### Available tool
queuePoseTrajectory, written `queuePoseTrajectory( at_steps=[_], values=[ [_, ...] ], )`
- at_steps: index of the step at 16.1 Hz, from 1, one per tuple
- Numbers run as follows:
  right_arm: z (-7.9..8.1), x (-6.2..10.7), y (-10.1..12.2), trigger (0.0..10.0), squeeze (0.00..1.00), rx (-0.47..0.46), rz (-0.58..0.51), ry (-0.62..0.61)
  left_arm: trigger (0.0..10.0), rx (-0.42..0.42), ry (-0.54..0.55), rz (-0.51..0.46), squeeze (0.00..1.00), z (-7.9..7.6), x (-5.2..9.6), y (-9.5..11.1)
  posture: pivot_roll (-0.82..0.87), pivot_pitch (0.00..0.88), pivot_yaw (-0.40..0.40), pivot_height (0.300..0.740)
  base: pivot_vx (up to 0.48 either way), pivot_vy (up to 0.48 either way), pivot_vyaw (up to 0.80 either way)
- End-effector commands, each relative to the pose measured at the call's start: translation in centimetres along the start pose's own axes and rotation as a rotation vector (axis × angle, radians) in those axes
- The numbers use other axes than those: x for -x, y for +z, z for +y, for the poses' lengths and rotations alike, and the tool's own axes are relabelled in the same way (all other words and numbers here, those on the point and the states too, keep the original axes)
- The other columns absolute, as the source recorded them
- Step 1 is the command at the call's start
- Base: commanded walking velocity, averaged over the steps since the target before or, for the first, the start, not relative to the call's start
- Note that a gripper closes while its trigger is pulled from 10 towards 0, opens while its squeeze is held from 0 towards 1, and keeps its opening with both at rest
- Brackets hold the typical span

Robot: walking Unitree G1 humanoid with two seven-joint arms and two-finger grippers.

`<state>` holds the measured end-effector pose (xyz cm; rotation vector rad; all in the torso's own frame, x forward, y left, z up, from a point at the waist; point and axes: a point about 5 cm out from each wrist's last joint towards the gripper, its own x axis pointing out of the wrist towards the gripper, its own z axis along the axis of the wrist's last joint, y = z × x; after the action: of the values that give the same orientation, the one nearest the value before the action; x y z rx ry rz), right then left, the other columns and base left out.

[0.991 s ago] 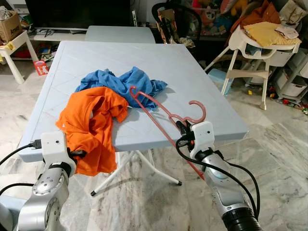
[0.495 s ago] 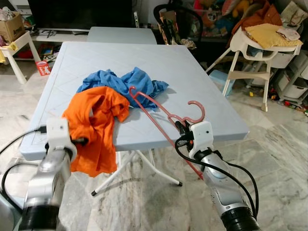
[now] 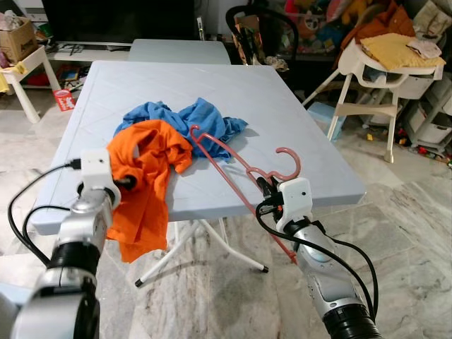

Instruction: Hang hanger

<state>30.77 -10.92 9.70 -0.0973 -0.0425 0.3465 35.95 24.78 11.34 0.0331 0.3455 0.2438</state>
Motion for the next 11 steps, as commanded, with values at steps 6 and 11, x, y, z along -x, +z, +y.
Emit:
queuePoseTrajectory(
  at_steps=[6,11],
  values=[
    [-0.1,0.4,-0.9,10.0,0.00,0.001,0.050,-0.007,10.0,-0.094,0.199,-0.281,0.00,4.2,-0.5,7.4,-0.02,0.014,-0.044,0.740,0.000,0.000,0.00],
    [-0.1,0.6,-0.9,10.0,0.00,0.002,0.050,-0.009,10.0,-0.086,0.129,-0.227,1.00,3.4,-0.9,7.9,-0.02,0.015,-0.042,0.740,0.000,0.000,0.00]
  ],
)
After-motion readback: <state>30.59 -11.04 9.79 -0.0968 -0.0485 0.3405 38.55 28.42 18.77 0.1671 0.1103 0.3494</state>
